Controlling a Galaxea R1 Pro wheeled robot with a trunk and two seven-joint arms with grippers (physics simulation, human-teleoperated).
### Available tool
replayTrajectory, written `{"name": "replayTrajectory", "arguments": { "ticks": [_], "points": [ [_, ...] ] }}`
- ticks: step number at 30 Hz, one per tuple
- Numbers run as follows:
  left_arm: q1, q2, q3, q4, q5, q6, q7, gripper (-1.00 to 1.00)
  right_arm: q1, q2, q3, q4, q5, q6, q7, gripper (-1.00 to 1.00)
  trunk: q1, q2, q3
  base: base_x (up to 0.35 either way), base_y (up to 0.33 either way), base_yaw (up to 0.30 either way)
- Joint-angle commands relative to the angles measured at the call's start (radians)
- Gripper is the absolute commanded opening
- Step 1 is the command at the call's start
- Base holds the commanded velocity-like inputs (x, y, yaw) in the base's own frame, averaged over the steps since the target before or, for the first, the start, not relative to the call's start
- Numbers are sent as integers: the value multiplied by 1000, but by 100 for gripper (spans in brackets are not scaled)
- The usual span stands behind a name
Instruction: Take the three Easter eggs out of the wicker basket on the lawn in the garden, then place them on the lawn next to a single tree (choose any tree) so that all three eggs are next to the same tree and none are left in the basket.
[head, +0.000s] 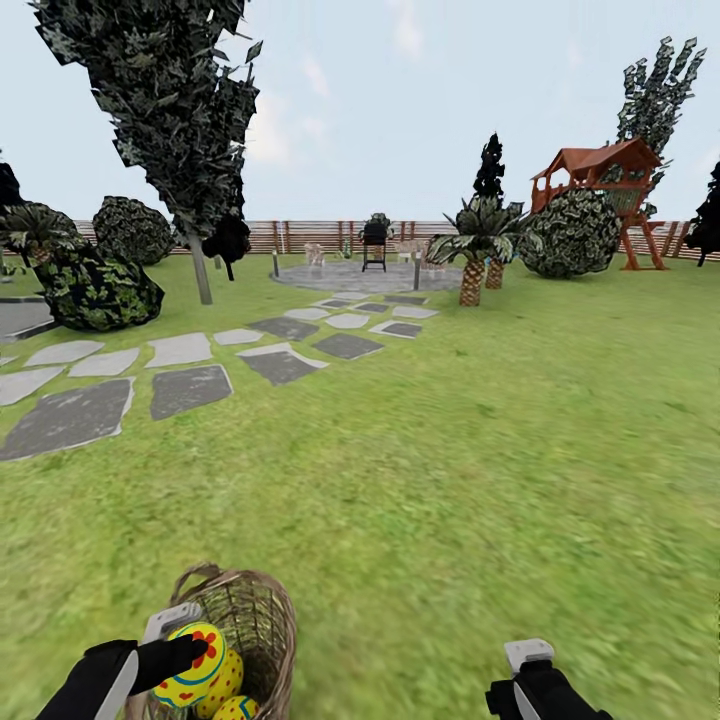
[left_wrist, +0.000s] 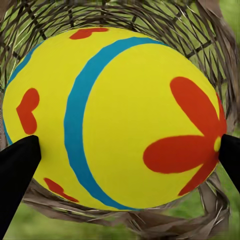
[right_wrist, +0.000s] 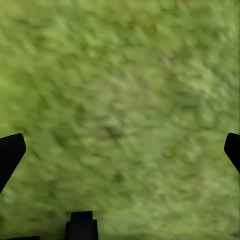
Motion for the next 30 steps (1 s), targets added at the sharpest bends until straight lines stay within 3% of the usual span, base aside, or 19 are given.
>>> {"name": "replayTrajectory", "arguments": {
  "ticks": [1,5,19,30],
  "points": [
    [0,0,2,0,7,7,-1,-100,0,-1,7,-2,-3,6,-5,100,-4,7,2,-191,0,0],
    [0,-1,1,0,6,6,1,-100,0,-1,7,-2,-3,6,-5,100,-20,35,15,-219,-12,0],
    [0,-1,2,-1,7,7,-1,-100,0,-1,7,-2,-3,6,-5,100,-73,133,59,-5,-1,0],
    [0,-1,2,-1,9,8,-1,-100,0,-1,7,-2,-3,6,-5,100,-115,210,93,-230,185,0]
  ]
}}
